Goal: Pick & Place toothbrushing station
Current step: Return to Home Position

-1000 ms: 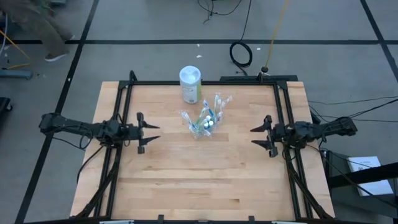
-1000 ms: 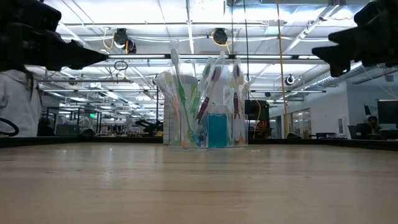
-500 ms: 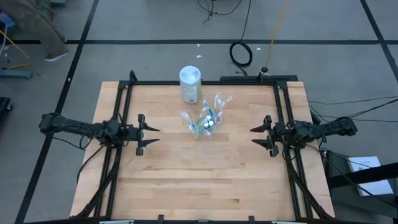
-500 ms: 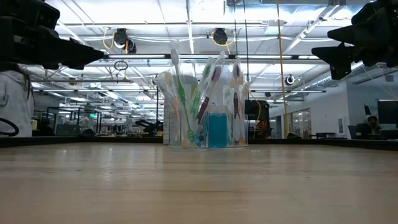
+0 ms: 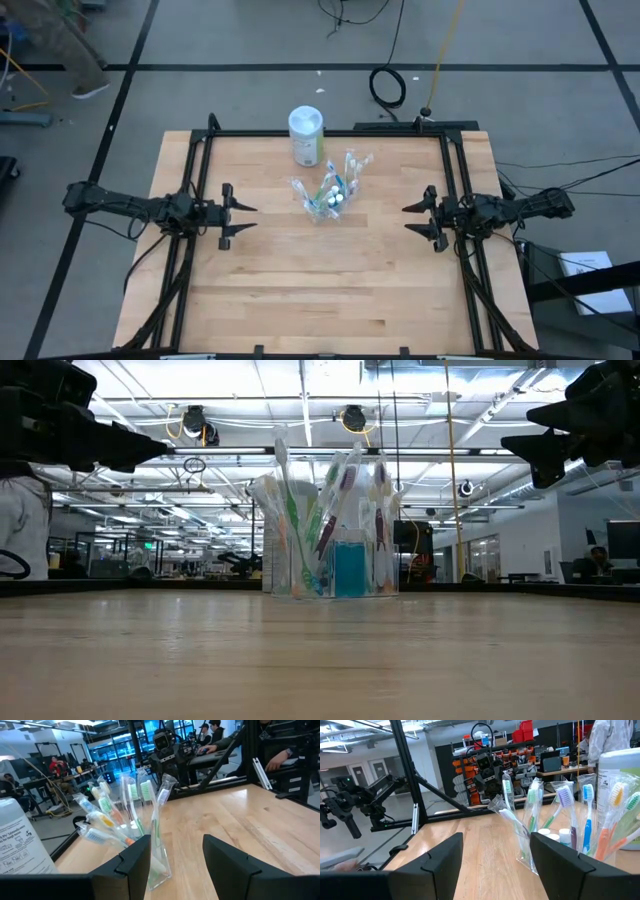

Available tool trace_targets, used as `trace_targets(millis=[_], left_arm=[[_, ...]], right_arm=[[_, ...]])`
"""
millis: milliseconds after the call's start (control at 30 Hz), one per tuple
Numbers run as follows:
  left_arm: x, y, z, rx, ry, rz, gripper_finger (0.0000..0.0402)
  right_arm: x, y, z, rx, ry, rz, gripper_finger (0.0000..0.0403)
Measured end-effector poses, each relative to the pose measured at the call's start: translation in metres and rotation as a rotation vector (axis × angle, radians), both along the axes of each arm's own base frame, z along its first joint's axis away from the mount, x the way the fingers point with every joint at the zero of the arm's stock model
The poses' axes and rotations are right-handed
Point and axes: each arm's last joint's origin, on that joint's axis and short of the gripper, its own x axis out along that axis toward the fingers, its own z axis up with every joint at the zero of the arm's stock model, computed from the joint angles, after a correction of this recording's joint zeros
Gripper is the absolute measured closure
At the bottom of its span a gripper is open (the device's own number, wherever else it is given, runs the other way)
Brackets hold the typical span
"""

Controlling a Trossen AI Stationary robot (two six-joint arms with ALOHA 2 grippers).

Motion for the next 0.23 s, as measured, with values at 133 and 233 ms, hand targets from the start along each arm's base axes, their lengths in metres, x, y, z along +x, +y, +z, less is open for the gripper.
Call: trace_targets(millis=[133, 233], left_arm=[[0.0000, 0.0000, 0.0000, -0.001, 0.000, 0.000, 0.0215], [0.0000, 0.0000, 0.0000, 0.001, 0.000, 0.000, 0.0215]], right_arm=[[0.0000, 0.0000, 0.0000, 0.000, 0.000, 0.000, 0.0177], [0.0000, 0.0000, 0.0000, 0.000, 0.000, 0.000, 0.0177]])
